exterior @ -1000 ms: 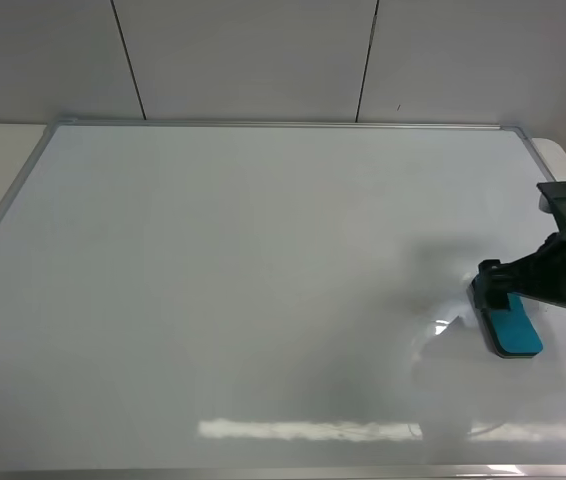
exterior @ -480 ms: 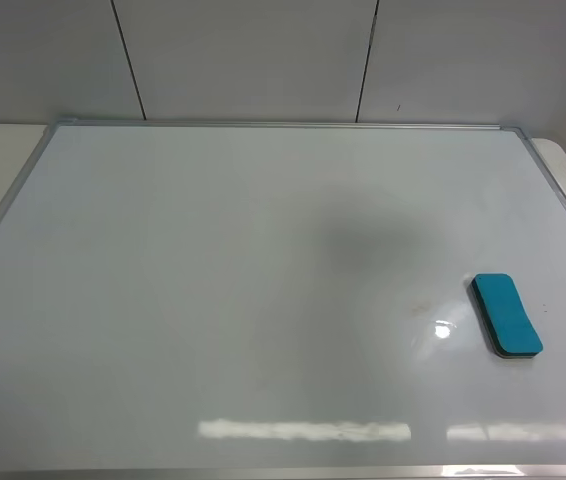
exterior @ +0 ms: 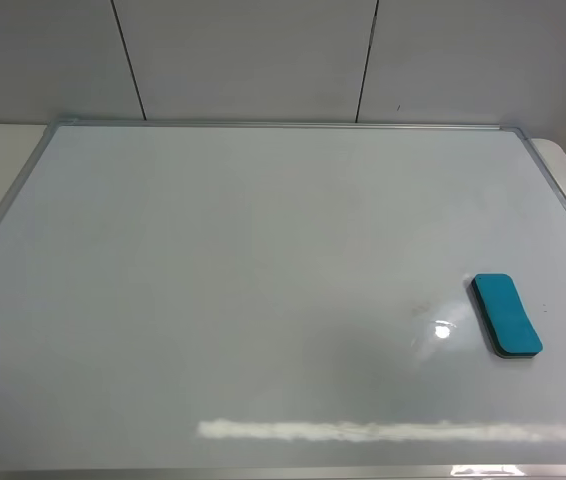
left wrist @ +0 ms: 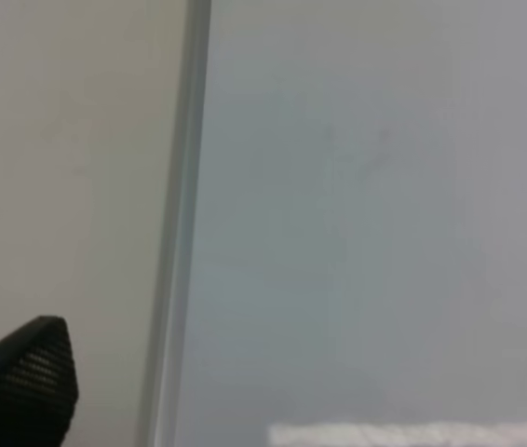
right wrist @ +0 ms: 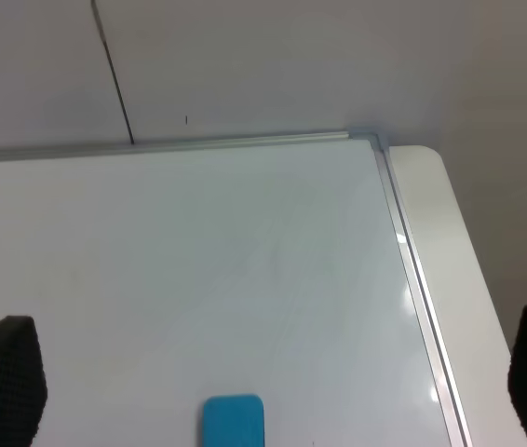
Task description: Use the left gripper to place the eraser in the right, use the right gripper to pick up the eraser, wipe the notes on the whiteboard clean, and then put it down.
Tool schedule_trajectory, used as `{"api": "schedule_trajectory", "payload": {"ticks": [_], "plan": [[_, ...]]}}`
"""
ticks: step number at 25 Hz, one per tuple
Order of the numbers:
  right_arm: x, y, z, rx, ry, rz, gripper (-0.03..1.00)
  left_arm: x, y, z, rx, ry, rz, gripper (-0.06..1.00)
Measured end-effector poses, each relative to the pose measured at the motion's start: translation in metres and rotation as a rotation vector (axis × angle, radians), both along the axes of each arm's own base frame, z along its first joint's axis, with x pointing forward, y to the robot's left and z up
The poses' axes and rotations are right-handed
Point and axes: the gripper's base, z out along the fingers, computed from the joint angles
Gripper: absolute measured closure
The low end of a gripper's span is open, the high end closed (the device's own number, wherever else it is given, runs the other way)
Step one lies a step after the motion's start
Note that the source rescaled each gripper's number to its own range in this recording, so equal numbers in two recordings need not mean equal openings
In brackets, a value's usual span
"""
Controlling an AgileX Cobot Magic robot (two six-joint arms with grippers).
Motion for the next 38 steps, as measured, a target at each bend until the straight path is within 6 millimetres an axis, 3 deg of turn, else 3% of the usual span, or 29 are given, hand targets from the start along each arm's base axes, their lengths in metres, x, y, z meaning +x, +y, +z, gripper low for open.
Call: {"api": "schedule_trajectory", "payload": {"ticks": [6, 12, 38], "plan": [[-0.012, 0.006, -0.052, 0.039, 0.031, 0.072, -0.03, 0.000, 0.000, 0.000, 0.000, 0.000, 0.000, -0.06], [0.002, 0.008, -0.092, 0.018, 0.133, 0.054, -0.03, 0.000, 0.000, 0.000, 0.000, 0.000, 0.000, -0.06], [0.003, 0.007, -0.092, -0.007, 0.128, -0.014, -0.03, 0.000, 0.000, 0.000, 0.001, 0.000, 0.000, -0.06]]}}
